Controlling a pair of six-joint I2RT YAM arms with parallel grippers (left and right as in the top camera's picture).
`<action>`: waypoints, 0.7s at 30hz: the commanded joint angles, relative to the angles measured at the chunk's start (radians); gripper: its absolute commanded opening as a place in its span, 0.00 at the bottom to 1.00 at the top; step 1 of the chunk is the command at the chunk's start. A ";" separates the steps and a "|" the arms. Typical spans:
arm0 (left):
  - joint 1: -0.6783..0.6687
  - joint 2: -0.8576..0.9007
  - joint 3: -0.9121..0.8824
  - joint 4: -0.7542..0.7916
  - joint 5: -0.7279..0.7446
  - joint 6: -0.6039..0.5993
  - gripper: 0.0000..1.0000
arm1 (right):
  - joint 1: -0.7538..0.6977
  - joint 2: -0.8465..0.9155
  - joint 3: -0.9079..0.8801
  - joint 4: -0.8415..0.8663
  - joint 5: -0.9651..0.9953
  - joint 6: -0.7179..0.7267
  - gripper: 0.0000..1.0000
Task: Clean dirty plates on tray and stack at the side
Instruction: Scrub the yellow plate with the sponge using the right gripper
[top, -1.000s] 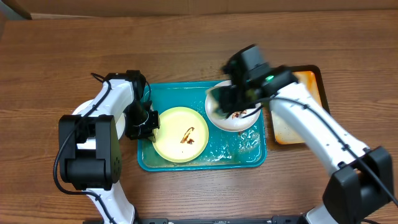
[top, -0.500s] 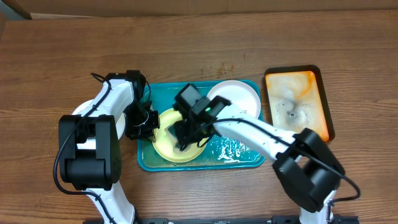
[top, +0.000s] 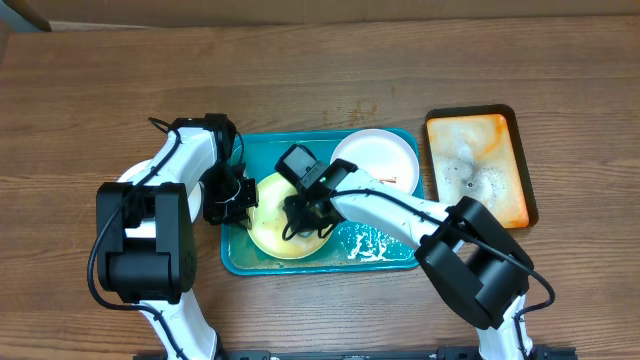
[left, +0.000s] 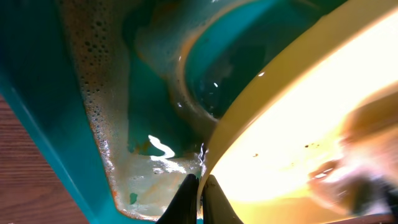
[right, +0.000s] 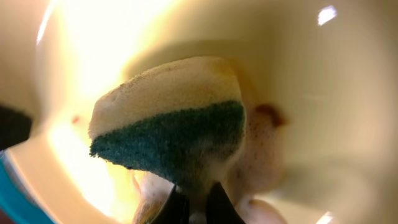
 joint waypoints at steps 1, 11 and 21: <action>-0.002 0.005 -0.003 -0.012 -0.008 -0.009 0.04 | -0.054 0.028 -0.014 -0.012 0.173 0.011 0.04; -0.002 0.005 -0.003 -0.011 -0.025 -0.010 0.04 | -0.076 0.027 -0.004 0.091 0.242 -0.130 0.04; -0.002 0.005 -0.003 -0.010 -0.025 -0.010 0.04 | -0.074 0.016 0.119 0.037 0.363 -0.284 0.04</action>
